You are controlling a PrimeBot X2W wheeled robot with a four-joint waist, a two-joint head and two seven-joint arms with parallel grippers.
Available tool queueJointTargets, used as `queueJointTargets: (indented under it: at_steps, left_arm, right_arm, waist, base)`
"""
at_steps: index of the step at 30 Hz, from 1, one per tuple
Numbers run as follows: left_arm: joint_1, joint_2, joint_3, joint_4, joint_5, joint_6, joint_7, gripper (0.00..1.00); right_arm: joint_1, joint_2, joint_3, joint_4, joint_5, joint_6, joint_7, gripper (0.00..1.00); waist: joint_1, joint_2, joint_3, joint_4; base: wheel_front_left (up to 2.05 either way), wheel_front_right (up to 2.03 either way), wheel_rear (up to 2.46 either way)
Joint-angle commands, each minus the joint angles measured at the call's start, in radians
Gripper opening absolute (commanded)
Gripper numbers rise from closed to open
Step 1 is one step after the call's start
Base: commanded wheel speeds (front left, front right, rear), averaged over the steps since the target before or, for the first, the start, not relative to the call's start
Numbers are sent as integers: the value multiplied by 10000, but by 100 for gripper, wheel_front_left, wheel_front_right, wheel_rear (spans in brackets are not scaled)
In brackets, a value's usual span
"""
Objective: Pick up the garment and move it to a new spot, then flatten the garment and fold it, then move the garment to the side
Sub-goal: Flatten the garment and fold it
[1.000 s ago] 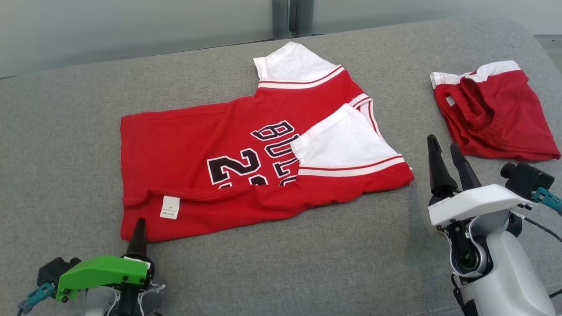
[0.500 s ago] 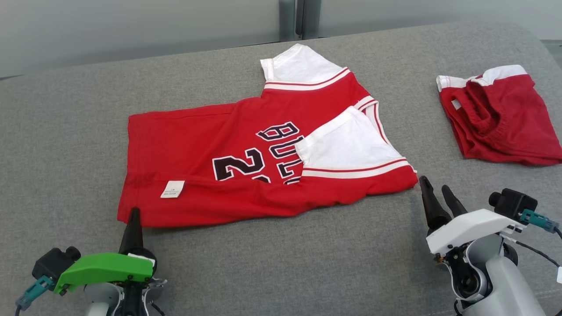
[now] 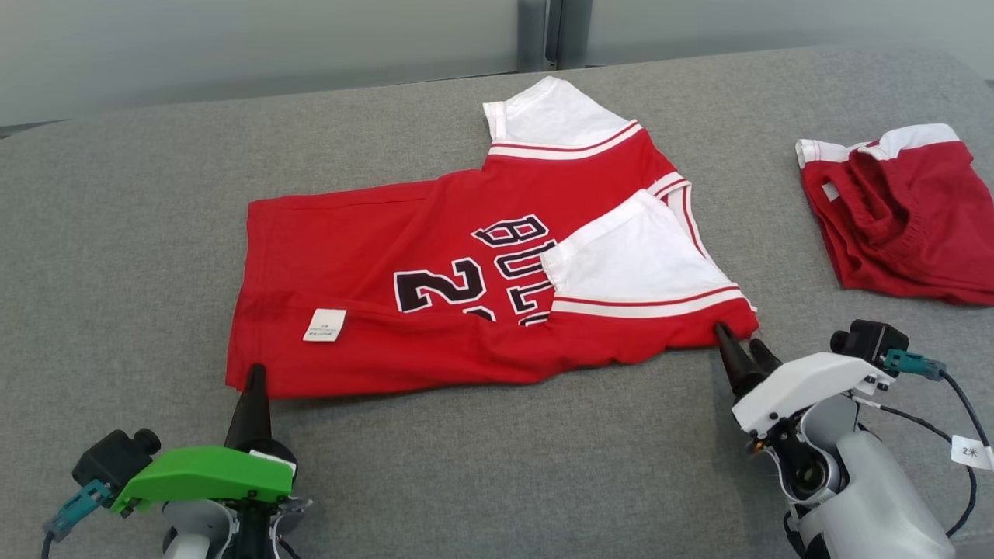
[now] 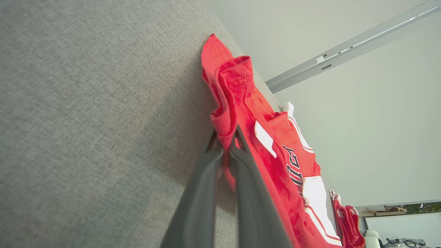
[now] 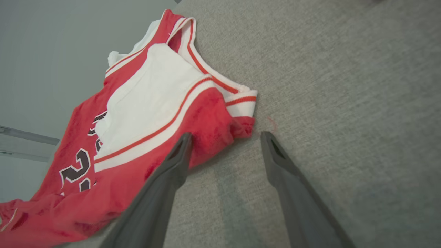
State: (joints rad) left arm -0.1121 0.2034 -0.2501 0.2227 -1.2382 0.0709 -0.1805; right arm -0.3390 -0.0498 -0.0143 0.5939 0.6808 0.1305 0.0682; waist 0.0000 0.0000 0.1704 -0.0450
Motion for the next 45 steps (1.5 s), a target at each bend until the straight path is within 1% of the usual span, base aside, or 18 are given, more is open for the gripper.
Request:
queueJointTargets:
  at_steps: [1, 5, 6, 7, 9, 10, 11, 17, 22, 27, 31, 33, 36, 39, 42, 43, 44, 45]
  left_arm:
    - [53, 59, -8, -41, 138, 60, 22, 0]
    - [-13, 28, -86, -33, 186, 79, 79, 0]
    - [-30, 34, -98, -17, 183, 74, 73, 0]
    - [-53, 47, -106, -1, 185, 49, 77, 0]
    - [-126, 90, -83, 45, 198, -24, 62, 0]
    - [-168, 124, -63, 68, 218, -33, 40, 0]
    - [-201, 148, -49, 89, 230, -53, 24, 0]
    - [-38, 248, 8, -47, 271, -94, -26, 0]
    - [542, 306, -48, -471, 363, 40, -175, 0]
    - [1433, 416, -137, -1151, 534, 364, -248, 0]
    - [1975, 457, -89, -1460, 555, 785, -254, 0]
    - [2109, 487, -95, -1414, 666, 990, -275, 0]
    - [2177, 324, 8, -1177, 452, 1231, -218, 0]
    - [2053, 256, 29, -733, 404, 1355, -197, 0]
    - [1948, 237, 18, -462, 482, 1393, -237, 0]
    - [1923, 179, 20, -316, 447, 1419, -251, 0]
    - [1916, 159, -2, -209, 465, 1437, -263, 0]
    - [1923, 121, -24, -129, 466, 1428, -260, 0]
  right_arm:
    - [-206, -16, 27, 246, 245, 3, 91, 100]
    - [-824, -12, 59, 1300, 169, 1, 2, 100]
    - [-974, -10, 58, 1521, 161, 1, -51, 76]
    - [-1113, -11, 69, 1739, 158, 1, -122, 47]
    - [-1395, -7, 151, 2035, 97, 1, -292, 27]
    - [-1506, -10, 197, 2122, 114, 1, -373, 12]
    - [-1608, -13, 262, 2183, 153, 1, -435, 0]
    - [-1652, -37, 395, 2019, 152, 1, -704, 0]
    - [-972, -195, 260, 1307, 241, 1, -638, 0]
    - [253, -200, 66, 33, 294, 1, -435, 0]
    - [1292, -151, -211, -1087, 154, 0, -233, 0]
    - [1754, -120, -373, -1593, 47, -4, -88, 0]
    - [2236, -76, -581, -2218, -36, -8, 166, 0]
    - [2496, -52, -573, -2567, -109, -8, 358, 0]
    - [2542, -45, -466, -2635, 94, -8, 348, 0]
    - [2554, -47, -415, -2619, 156, -7, 291, 16]
    - [2574, -46, -360, -2584, 156, -7, 254, 38]
    - [2595, -42, -312, -2558, 166, -7, 227, 65]
  waist:
    - [0, 0, -15, 53]
    - [0, 0, -36, 149]
    - [0, 0, -45, 169]
    - [0, 0, -55, 185]
    - [0, 0, -81, 208]
    - [0, 0, -103, 216]
    - [0, 0, -126, 219]
    - [0, 0, -319, 155]
    - [0, 0, -482, 76]
    - [0, 0, -537, -8]
    - [0, 0, -526, -67]
    - [0, 0, -532, -95]
    - [0, 0, -537, -173]
    - [0, 0, -533, -259]
    - [0, 0, -531, -297]
    - [0, 0, -537, -311]
    - [0, 0, -544, -318]
    - [0, 0, -551, -320]
  base:
    - [0, 0, 0]
    - [0, 0, 0]
    - [0, 0, 0]
    - [0, 0, 0]
    - [0, 0, 0]
    - [0, 0, 0]
    - [0, 0, 0]
    - [0, 0, 0]
    - [0, 0, 0]
    - [0, 0, 0]
    - [0, 0, 0]
    - [0, 0, 0]
    - [0, 0, 0]
    - [0, 0, 0]
    - [0, 0, 0]
    - [0, 0, 0]
    - [0, 0, 0]
    - [0, 0, 0]
